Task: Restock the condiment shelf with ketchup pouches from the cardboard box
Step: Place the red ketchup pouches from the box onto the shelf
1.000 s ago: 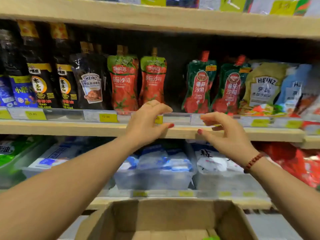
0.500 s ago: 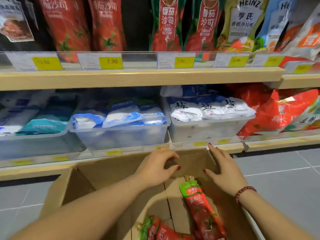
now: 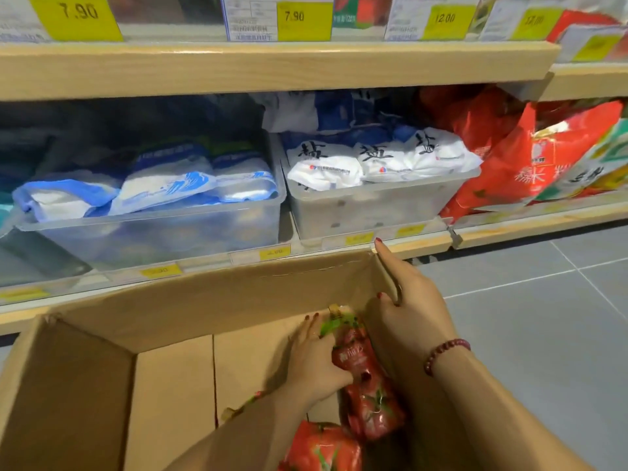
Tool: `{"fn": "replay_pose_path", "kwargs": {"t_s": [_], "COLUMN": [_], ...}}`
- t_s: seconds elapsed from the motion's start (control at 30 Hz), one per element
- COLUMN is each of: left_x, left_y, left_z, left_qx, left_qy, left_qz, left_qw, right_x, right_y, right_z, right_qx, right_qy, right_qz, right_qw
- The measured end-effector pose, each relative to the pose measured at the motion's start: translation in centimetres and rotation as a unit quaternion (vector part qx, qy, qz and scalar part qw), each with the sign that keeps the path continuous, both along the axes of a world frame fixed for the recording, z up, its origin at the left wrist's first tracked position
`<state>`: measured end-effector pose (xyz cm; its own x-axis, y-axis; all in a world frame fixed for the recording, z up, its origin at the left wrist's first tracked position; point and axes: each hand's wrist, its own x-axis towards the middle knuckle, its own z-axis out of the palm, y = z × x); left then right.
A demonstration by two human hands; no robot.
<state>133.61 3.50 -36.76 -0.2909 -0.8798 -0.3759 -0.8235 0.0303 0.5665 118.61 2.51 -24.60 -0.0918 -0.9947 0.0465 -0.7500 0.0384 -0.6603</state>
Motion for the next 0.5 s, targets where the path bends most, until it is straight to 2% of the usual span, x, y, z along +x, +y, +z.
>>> {"fn": "replay_pose_path", "kwargs": {"t_s": [0.07, 0.2, 0.23, 0.37, 0.5], "left_x": [-0.5, -1.0, -1.1, -1.6, -1.0], "left_y": [0.2, 0.1, 0.0, -0.2, -0.9], "left_z": [-0.2, 0.5, 0.6, 1.5, 3.1], "left_qx": [-0.009, -0.011, -0.010, 0.045, 0.096], "left_qy": [0.001, 0.010, 0.030, 0.206, 0.264], "left_qz": [-0.002, 0.054, 0.063, 0.118, 0.164], "left_qw": [1.000, 0.998, 0.998, 0.970, 0.946], "right_x": [0.0, 0.0, -0.1, -0.4, -0.5], "right_y": [0.0, -0.1, -0.1, -0.2, -0.3], "right_z": [0.0, -0.1, -0.1, -0.5, -0.7], "right_qx": [-0.004, -0.018, -0.020, -0.019, -0.009], "right_qy": [-0.006, -0.014, -0.019, -0.033, -0.037], "right_qz": [-0.003, 0.005, 0.006, 0.005, -0.001], "right_qw": [1.000, 1.000, 1.000, 0.999, 0.999]}}
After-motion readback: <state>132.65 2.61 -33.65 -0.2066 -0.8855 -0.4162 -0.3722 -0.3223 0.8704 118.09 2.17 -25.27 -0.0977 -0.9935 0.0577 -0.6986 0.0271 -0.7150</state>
